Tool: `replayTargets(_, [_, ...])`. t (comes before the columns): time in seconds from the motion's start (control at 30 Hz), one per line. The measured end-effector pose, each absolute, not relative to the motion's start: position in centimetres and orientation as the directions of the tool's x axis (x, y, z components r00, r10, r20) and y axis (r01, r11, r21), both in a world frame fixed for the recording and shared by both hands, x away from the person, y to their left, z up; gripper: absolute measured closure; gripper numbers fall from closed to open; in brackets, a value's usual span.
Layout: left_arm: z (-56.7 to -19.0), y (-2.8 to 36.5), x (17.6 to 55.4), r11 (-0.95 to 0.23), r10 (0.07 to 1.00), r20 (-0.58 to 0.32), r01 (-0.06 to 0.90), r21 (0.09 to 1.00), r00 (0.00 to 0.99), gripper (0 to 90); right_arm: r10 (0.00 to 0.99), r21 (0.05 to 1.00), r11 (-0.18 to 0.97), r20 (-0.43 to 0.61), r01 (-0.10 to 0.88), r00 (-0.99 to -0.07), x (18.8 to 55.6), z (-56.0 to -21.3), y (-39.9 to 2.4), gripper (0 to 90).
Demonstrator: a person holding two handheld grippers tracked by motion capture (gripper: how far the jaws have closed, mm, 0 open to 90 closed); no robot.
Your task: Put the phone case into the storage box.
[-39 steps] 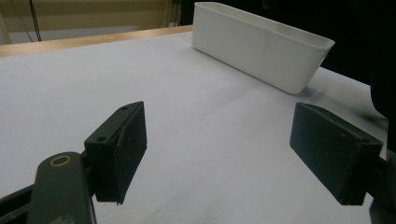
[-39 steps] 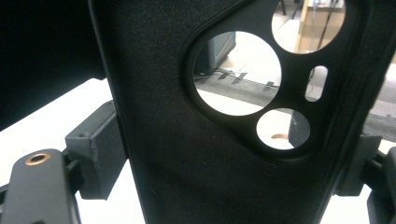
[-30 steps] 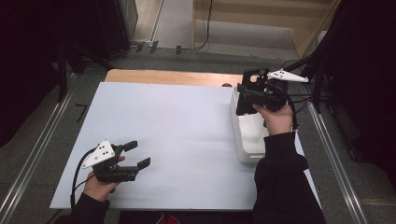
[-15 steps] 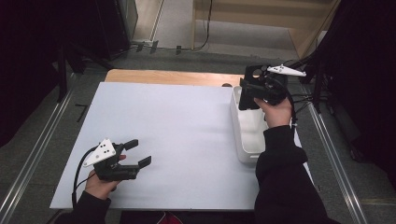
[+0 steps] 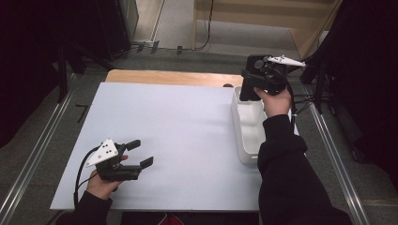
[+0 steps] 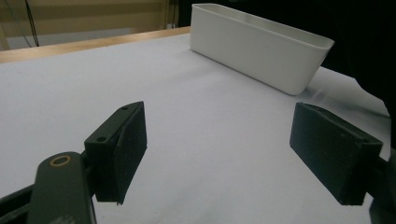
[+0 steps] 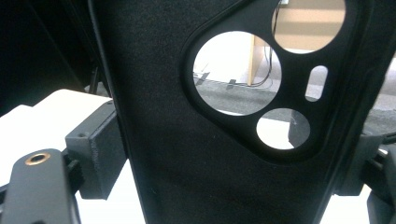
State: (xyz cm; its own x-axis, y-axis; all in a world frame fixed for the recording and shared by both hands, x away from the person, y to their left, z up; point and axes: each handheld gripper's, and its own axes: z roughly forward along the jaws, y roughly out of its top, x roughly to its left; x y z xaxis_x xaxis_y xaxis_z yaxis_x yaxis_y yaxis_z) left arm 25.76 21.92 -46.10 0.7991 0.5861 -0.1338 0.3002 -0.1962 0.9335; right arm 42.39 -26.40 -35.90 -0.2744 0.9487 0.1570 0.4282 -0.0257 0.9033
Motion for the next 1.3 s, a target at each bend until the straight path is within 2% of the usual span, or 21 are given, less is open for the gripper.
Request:
replayTargets(0.5, [-46.1, 21.9, 25.7, -0.196, 0.587, -0.128, 0.294, 0.936, 0.799, 18.8, 0.972, 0.898, 0.006, 0.099, 0.439, -0.215, 45.7, -36.8, -26.0, 14.1])
replayTargets(1.3, [-46.1, 21.8, 25.6, -0.196, 0.589, -0.128, 0.294, 0.935, 0.798, 18.9, 0.971, 0.882, -0.053, 0.154, 0.469, -0.18, 48.0, -39.5, -26.2, 14.0])
